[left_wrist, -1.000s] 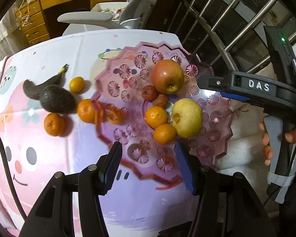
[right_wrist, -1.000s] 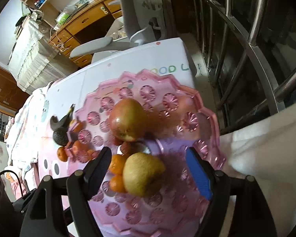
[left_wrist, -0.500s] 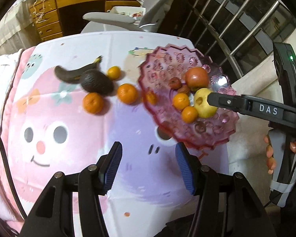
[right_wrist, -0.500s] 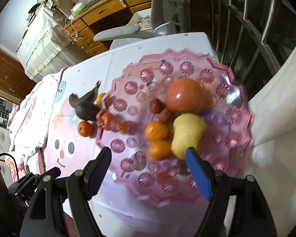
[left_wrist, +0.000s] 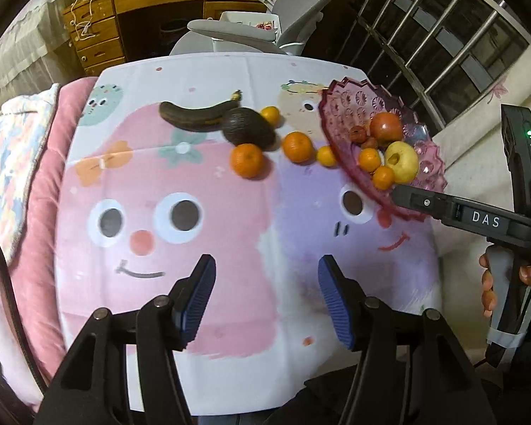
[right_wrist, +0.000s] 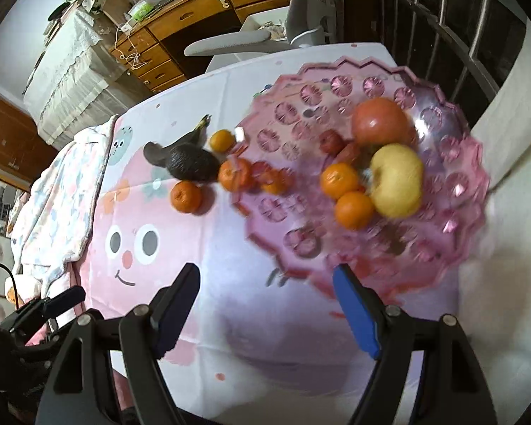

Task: Organize fruits
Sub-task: 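Withdraw both open tools from the bowl toward the avocado and tangerines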

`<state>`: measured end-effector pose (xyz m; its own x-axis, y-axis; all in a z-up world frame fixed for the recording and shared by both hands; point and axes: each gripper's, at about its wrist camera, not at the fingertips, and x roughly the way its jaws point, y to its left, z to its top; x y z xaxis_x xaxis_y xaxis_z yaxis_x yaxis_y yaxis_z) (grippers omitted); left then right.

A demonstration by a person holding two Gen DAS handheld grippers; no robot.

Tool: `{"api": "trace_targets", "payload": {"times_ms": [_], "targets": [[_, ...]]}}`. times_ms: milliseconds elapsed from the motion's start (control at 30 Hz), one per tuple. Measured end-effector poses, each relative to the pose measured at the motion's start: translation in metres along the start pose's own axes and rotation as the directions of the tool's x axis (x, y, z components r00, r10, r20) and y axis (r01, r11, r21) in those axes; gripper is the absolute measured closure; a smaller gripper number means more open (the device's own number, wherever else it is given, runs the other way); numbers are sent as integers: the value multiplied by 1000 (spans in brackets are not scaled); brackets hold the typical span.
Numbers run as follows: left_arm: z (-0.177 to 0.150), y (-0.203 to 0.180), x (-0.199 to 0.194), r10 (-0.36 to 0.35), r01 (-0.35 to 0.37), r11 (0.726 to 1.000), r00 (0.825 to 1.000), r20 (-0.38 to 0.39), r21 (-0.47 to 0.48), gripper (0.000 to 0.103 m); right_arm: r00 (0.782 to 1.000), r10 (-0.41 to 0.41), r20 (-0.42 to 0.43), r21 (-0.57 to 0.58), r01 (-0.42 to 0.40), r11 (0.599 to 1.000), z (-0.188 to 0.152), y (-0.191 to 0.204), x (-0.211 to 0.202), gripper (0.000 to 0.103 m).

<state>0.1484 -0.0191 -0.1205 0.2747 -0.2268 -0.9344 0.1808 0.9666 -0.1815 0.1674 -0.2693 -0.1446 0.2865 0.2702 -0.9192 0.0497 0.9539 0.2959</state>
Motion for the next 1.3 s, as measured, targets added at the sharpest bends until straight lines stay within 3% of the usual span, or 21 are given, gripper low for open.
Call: {"api": "trace_targets", "payload": {"times_ms": [333, 633, 967, 1300], "targets": [[7, 64, -18, 4, 3, 989, 999, -46, 150, 27, 998, -25, 53, 83, 21, 996, -34, 68, 11, 25], [35, 90, -31, -36, 61, 933, 997, -75, 356, 18, 985, -71, 157, 150, 47, 988, -48, 113, 18, 25], [92, 80, -24, -53, 79, 888, 996, -69, 453, 14, 962, -124, 244, 25, 122, 992, -54, 143, 27, 25], [158, 39, 32, 1, 66, 822, 993, -118, 566, 13, 926, -137, 351, -24, 155, 988, -29, 139, 60, 25]]}}
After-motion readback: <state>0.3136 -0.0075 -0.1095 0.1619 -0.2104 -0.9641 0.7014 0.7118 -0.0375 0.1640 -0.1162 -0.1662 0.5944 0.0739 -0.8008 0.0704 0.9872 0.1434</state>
